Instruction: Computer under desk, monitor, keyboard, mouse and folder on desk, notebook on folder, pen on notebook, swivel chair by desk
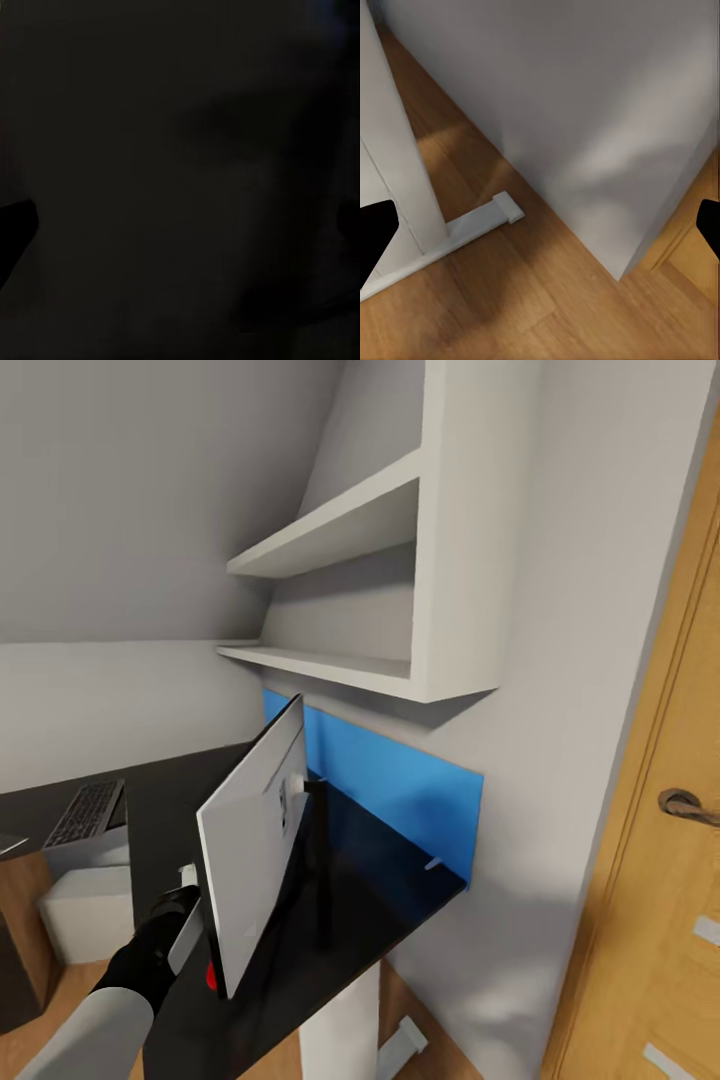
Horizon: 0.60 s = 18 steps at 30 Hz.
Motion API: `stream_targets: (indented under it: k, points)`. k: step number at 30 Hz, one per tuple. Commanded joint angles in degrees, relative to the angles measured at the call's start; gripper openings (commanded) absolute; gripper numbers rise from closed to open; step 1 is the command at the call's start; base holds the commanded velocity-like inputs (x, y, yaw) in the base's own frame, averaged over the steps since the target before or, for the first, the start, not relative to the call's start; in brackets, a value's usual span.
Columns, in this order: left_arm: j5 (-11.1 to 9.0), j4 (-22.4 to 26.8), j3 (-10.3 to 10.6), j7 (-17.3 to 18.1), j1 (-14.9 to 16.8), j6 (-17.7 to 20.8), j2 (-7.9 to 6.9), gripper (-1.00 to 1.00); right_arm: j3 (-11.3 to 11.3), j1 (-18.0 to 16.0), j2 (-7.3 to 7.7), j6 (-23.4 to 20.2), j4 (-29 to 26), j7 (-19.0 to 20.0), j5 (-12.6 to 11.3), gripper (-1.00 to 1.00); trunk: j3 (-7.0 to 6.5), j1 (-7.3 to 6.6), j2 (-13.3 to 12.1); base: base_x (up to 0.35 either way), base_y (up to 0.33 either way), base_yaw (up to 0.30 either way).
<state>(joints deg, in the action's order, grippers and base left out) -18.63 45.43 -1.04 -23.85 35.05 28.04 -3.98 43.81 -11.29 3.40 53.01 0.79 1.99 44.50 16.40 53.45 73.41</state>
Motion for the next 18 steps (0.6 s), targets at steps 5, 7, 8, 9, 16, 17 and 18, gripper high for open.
stream_targets:
  k: [5, 7, 8, 9, 16, 17, 18]
  points:
    - [-0.59, 0.10, 0.07, -0.41, 0.02, 0.17, 0.01, 1.00, 0.48, -0.05, 0.01, 0.17, 0.08, 0.21, 0.25, 1.00, -0.17, 0.00, 0.04, 0.000, 0.000, -0.121]
    - [-0.59, 0.10, 0.07, -0.41, 0.02, 0.17, 0.02, 1.00, 0.48, -0.05, -0.01, 0.17, 0.08, 0.21, 0.28, 1.00, -0.29, 0.00, 0.04, 0.000, 0.000, -0.146]
    - [-0.60, 0.10, 0.07, -0.41, 0.02, 0.17, 0.02, 1.00, 0.48, -0.05, -0.01, 0.17, 0.08, 0.23, 0.28, 1.00, -0.35, 0.00, 0.04, 0.000, 0.000, -0.153]
    - [-0.61, 0.10, 0.07, -0.41, 0.02, 0.17, 0.02, 1.00, 0.48, -0.05, 0.00, 0.17, 0.08, 0.24, 0.27, 1.00, -0.42, 0.00, 0.04, 0.000, 0.000, -0.155]
    - [-0.62, 0.10, 0.07, -0.41, 0.02, 0.17, 0.03, 1.00, 0.48, -0.05, -0.06, 0.17, 0.08, 0.29, 0.30, 1.00, -0.87, 0.00, 0.04, 0.000, 0.000, -0.161]
    - [-0.62, 0.10, 0.07, -0.41, 0.02, 0.17, 0.03, 1.00, 0.48, -0.05, -0.06, 0.17, 0.08, 0.29, 0.29, 1.00, -0.94, 0.00, 0.04, 0.000, 0.000, -0.163]
    - [-0.60, 0.10, 0.07, -0.41, 0.02, 0.17, 0.03, 1.00, 0.48, -0.05, -0.06, 0.17, 0.08, 0.29, 0.29, 1.00, -1.01, 0.00, 0.04, 0.000, 0.000, -0.163]
